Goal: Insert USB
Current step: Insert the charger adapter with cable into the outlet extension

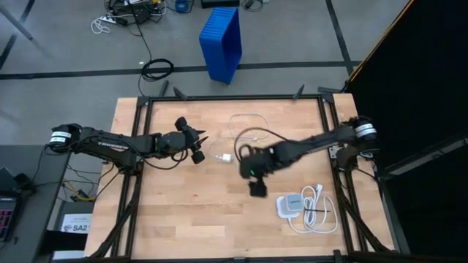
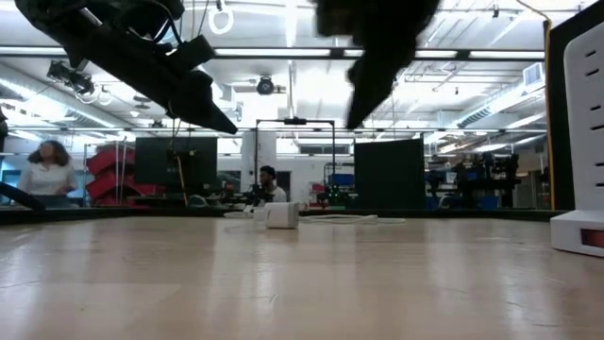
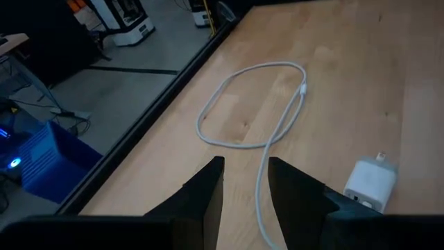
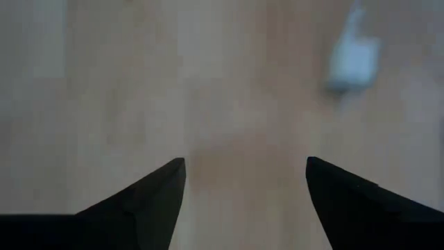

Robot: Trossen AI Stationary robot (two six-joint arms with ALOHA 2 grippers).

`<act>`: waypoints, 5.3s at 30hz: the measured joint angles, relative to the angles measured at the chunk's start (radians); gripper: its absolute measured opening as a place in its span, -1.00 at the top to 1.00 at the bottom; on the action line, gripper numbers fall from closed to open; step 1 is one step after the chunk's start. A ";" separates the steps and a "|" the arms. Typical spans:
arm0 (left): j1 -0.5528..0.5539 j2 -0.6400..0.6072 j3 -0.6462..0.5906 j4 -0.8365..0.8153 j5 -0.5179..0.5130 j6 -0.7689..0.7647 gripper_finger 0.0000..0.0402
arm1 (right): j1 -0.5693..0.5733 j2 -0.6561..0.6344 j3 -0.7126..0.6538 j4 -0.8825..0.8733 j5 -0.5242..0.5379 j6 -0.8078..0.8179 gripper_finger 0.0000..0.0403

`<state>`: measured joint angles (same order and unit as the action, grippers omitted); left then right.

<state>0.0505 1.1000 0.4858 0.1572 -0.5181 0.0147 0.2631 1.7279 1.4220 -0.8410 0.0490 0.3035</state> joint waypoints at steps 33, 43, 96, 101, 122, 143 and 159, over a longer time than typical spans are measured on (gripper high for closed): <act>0.000 0.103 0.000 0.040 0.053 -0.041 0.49 | 0.379 -0.086 0.001 -0.387 0.055 0.608 -0.73; 0.000 0.111 0.000 0.064 0.069 -0.023 0.49 | 0.418 -0.086 -0.033 -0.397 0.060 0.698 -0.72; 0.000 0.111 0.000 0.062 0.091 -0.025 0.49 | 0.300 -0.172 -0.110 -0.361 0.140 0.280 -0.39; 0.000 0.111 0.000 0.062 0.104 -0.023 0.49 | 0.258 -0.172 -0.110 -0.366 0.138 0.161 -0.32; 0.000 0.111 0.000 0.061 0.104 -0.023 0.49 | 0.214 -0.172 -0.110 -0.515 0.047 0.166 -0.28; 0.000 0.111 0.000 0.061 0.104 -0.023 0.49 | 0.160 -0.283 -0.111 -0.106 0.118 -0.131 -0.27; 0.000 0.123 0.000 0.058 0.130 -0.024 0.49 | 0.199 -0.217 -0.111 -0.127 0.018 -0.167 -0.35</act>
<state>0.0502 1.2231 0.4855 0.2151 -0.3883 -0.0090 0.4624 1.5114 1.3109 -0.9679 0.0667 0.1363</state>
